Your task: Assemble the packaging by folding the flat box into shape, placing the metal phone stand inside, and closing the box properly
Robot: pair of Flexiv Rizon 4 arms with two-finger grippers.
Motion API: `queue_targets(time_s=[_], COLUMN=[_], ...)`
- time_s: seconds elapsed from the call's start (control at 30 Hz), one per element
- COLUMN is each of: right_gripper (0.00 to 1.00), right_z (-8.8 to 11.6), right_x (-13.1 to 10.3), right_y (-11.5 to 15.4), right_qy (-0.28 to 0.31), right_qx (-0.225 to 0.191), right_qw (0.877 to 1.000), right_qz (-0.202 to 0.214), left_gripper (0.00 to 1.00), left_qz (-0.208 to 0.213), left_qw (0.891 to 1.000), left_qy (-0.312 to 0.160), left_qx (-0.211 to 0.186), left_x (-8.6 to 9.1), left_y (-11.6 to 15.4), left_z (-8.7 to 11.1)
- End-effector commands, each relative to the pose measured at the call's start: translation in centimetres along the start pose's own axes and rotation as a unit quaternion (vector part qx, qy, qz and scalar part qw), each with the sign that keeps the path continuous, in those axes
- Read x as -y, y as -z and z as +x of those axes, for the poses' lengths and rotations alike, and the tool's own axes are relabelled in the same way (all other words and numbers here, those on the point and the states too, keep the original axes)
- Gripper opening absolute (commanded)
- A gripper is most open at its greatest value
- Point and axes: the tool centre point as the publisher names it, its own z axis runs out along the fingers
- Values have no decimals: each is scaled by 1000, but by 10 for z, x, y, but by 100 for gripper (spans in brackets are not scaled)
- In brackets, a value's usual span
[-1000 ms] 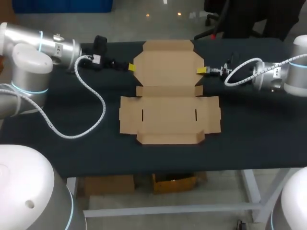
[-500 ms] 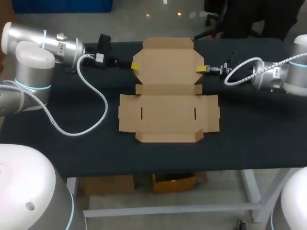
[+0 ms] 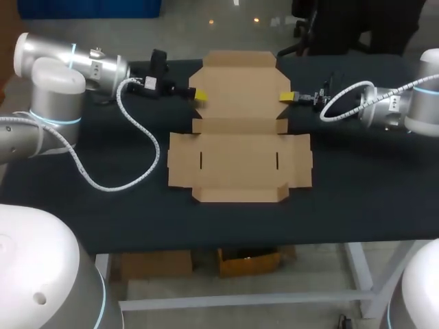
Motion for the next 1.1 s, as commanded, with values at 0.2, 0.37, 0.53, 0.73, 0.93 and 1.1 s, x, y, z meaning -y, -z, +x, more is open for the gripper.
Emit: queue_targets(time_s=[0.2, 0.37, 0.53, 0.73, 0.93, 1.1], right_gripper=[0, 0, 0, 0, 0, 0], right_z=[2, 4, 7, 11, 13, 14], right_x=[-3, -4, -6, -9, -11, -12], right_y=[-1, -3, -3, -4, -6, -7], right_qy=[8, 14, 21, 29, 32, 34], right_qx=[-12, -19, -26, -31, -31, -33], right_qw=[1000, 1000, 999, 999, 999, 999], right_qz=[-1, -2, -5, -5, -3, -1], left_gripper=[39, 39, 39, 36, 33, 30], left_qz=[-3, -3, 1, -2, -4, -6], left_qw=[1000, 1000, 999, 999, 999, 999], left_qy=[-3, -7, -15, -22, -24, -27], left_qx=[-19, -25, -35, -37, -36, -34], left_x=[5, 7, 9, 12, 14, 15], left_y=[-10, -15, -19, -23, -26, -29], left_z=[-3, -1, 0, 3, 5, 6])
